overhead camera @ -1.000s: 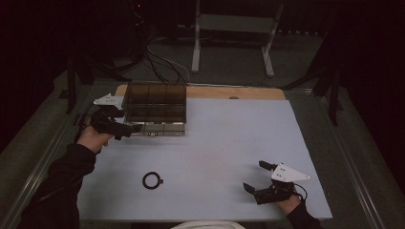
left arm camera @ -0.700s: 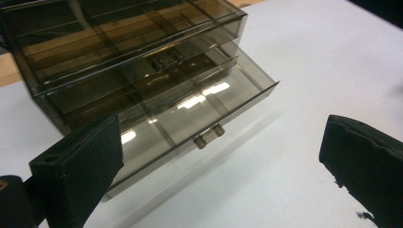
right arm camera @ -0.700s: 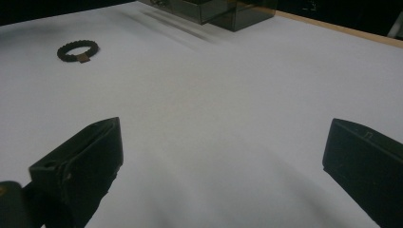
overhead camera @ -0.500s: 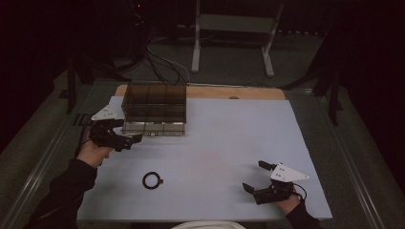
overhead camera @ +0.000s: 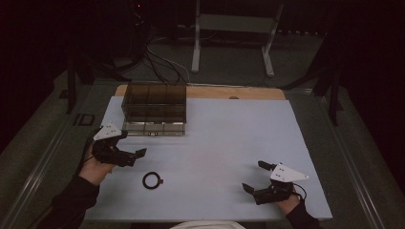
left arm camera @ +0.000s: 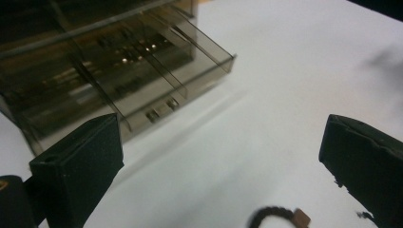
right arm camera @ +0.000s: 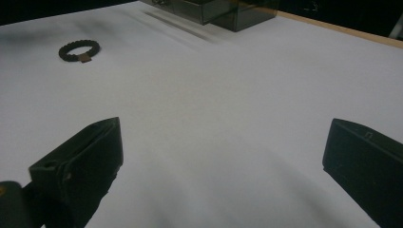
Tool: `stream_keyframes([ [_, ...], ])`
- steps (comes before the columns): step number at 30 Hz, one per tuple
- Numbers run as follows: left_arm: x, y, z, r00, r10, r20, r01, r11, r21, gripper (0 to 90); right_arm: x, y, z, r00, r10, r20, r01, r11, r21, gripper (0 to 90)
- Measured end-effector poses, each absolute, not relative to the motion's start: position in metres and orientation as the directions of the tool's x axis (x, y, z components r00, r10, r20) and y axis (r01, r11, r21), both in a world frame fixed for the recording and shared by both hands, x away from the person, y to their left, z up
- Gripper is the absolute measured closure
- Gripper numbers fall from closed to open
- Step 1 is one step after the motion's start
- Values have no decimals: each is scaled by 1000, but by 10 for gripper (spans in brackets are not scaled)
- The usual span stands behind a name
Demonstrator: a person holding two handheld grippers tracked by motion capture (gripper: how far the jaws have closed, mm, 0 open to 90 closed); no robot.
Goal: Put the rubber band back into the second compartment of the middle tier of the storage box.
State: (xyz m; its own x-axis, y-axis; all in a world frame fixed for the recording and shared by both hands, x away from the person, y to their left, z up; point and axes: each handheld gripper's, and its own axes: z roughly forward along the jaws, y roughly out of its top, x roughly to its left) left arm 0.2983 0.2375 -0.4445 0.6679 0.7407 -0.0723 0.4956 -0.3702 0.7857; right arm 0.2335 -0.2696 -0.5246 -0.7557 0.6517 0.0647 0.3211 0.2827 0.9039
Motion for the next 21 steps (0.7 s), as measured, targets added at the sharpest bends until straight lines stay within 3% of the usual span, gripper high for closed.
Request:
stream_keyframes([
  [15,275,225,-467,700,705,-117,496,-360,790,22,234,-269,-525,-757,651,65,324,287,902,0],
  [21,268,219,-480,714,693,-95,484,-391,783,22,234,-268,-526,-758,649,61,323,294,900,0],
])
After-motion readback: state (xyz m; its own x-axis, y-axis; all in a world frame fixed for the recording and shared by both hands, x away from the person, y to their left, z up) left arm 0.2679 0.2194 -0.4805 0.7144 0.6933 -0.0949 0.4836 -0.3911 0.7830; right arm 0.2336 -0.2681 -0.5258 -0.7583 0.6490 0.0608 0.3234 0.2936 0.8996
